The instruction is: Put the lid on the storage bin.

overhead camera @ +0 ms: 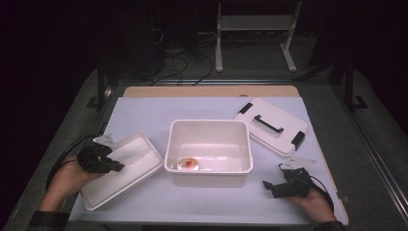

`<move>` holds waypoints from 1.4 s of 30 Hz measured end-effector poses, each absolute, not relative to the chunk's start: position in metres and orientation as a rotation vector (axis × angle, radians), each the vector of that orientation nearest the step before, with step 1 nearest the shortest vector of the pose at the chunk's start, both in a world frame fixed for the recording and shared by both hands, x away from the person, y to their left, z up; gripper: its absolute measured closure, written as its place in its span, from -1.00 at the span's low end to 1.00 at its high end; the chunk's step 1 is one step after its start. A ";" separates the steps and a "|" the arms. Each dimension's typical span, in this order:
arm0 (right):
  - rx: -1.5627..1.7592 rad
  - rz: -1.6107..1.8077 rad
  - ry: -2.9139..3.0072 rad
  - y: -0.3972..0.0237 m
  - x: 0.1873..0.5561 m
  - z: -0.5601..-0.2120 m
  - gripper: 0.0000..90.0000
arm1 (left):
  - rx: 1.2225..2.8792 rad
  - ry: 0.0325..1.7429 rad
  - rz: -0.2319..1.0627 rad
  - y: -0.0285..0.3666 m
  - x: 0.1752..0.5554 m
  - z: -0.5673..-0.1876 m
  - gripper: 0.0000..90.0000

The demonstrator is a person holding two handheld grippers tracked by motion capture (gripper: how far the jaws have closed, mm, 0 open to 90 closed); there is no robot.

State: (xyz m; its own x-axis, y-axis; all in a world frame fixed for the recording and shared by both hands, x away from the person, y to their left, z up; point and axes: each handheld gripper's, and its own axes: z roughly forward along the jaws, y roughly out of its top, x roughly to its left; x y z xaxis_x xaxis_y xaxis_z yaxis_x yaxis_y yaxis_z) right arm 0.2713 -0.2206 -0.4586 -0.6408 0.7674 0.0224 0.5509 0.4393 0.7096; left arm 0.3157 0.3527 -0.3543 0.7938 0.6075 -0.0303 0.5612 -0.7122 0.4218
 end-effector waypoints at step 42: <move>1.135 1.014 2.392 -0.221 0.271 -0.459 -0.77 | 2.598 0.458 0.220 0.261 0.346 -0.236 0.97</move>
State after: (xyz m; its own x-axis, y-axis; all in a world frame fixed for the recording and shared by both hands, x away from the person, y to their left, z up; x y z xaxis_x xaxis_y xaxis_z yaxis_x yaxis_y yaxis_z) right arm 0.2714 -0.2206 -0.4586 -0.6405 0.7676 0.0249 0.5517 0.4373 0.7102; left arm 0.3456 0.2613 -0.2364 0.9308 0.3585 0.0715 0.2797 -0.8243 0.4923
